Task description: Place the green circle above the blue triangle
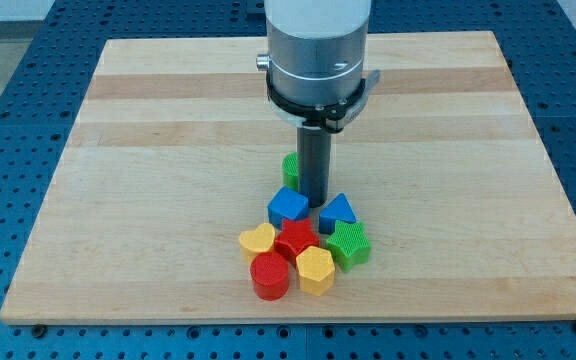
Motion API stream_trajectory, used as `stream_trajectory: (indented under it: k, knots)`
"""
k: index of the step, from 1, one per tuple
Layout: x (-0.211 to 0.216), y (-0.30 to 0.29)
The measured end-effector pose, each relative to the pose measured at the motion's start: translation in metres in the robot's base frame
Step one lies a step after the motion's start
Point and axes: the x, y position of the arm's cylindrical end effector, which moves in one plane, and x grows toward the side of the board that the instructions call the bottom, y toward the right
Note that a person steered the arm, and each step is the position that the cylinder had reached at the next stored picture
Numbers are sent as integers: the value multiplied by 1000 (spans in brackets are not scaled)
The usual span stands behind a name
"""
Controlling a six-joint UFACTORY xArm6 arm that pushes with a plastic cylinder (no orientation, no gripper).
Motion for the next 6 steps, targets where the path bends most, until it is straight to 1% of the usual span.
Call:
stream_trajectory:
  k: [1, 2, 3, 4, 5, 6]
  knots:
    - [-17, 27]
    - [-61, 66]
    - [-80, 29]
    - [-80, -20]
    - [-78, -50]
    - [-44, -34]
